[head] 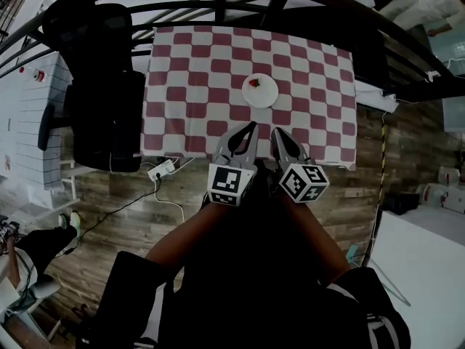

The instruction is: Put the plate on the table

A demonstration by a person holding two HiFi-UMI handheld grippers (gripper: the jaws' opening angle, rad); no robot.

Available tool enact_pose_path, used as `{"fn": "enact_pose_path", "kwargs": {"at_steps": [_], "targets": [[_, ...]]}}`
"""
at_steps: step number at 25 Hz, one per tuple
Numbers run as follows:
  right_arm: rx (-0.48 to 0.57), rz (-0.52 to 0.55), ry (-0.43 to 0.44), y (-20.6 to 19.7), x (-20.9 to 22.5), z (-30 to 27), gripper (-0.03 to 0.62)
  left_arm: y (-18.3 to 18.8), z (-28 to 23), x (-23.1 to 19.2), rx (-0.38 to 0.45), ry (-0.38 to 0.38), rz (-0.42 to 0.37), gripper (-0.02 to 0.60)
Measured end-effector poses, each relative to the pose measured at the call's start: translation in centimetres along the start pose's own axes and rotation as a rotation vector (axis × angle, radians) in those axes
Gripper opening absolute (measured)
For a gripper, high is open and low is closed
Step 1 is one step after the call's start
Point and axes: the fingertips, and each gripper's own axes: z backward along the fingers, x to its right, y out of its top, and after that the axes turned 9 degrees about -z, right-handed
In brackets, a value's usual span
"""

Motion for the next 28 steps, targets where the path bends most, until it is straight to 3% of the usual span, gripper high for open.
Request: {"fn": "enact_pose_path", "kwargs": {"at_steps": [4,10,14,19,28], "targets": [[0.017,0.101,0.011,0.1,-2.4,1.5,-0.002,0.7,1.4,1.0,0.021,0.009,-0.019,0.009],[0.054,0.225,0.047,0.8,-4.7,4.1,-0.002,3.7,3.9,1.9,0.125,0.105,-0.091,0.009],[0.096,0.323,0.075,1.6,-6.2,6.4,-0.003,4.5,5.4,3.2,0.113,0.163,-0.102,0.009],[0.129,0.347,0.091,2.1,-5.9,10.4,-0.003,3.8,6.9,7.5,0.088,0.181,-0.103,0.009],[0.168,0.362,0.044,1.1,-2.6,17.2,-0.003,2.7,8.3,14.9,0.093,0.158,-0.141,0.009]]}}
